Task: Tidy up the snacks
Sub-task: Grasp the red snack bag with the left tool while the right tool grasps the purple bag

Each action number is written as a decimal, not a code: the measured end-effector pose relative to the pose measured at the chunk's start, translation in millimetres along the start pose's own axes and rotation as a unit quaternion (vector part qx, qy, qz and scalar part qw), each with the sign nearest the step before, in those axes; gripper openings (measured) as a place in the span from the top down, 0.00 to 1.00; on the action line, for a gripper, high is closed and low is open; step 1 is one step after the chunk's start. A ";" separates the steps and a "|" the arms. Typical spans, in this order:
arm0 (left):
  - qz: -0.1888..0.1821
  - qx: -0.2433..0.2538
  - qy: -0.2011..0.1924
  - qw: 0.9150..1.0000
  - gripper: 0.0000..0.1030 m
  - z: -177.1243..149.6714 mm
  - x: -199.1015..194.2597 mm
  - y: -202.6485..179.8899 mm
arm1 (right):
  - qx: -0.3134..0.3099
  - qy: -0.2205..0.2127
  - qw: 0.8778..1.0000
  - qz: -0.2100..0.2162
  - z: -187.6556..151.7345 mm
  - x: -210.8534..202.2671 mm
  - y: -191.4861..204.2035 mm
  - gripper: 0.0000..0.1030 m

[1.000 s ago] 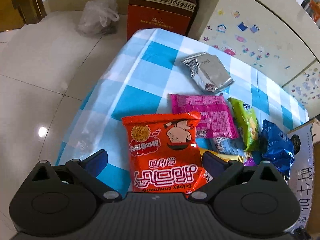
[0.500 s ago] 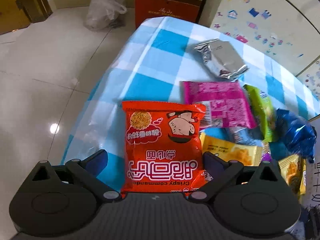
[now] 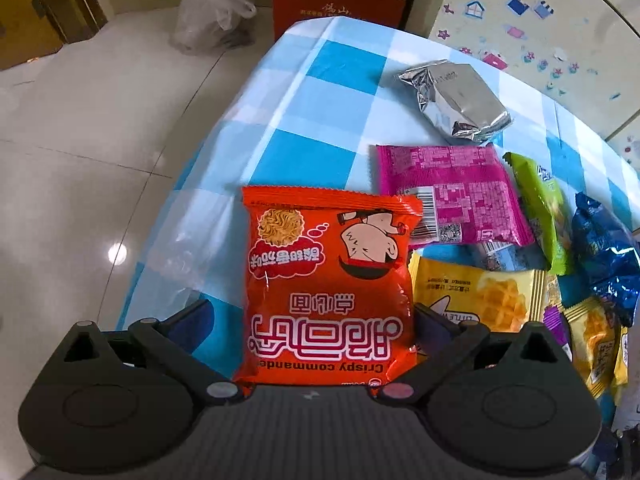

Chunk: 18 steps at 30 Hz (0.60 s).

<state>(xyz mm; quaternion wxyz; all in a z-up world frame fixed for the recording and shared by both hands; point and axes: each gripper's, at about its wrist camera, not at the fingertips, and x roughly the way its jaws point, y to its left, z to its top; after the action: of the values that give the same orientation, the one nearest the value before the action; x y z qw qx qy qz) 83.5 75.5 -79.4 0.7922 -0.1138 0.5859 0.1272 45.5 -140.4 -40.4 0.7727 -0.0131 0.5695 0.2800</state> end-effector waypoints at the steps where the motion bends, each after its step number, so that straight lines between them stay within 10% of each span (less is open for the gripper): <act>1: 0.000 -0.001 0.000 1.000 0.00 0.0 0.1 0.3 | -0.003 -0.001 1.000 -0.003 0.1 0.7 1.6 0.09; 9: 0.002 0.000 -0.011 1.000 0.00 -5.0 -2.6 -0.9 | -0.024 0.001 0.999 -0.034 -3.7 4.9 10.3 0.14; 13: 0.000 0.004 -0.015 1.000 0.00 -6.7 -4.9 -1.1 | -0.021 0.001 0.999 -0.045 -3.8 4.5 7.7 0.32; 18: -0.017 0.014 -0.027 0.999 0.21 -10.6 -16.2 -5.6 | -0.010 0.001 0.999 -0.033 -0.8 -0.6 4.9 0.43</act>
<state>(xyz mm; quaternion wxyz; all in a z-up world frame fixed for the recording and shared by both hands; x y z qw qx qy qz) 71.3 65.6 -66.8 0.8114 -0.1087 0.5639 0.1087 42.5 -136.8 -38.6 0.7808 -0.0393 0.5666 0.2602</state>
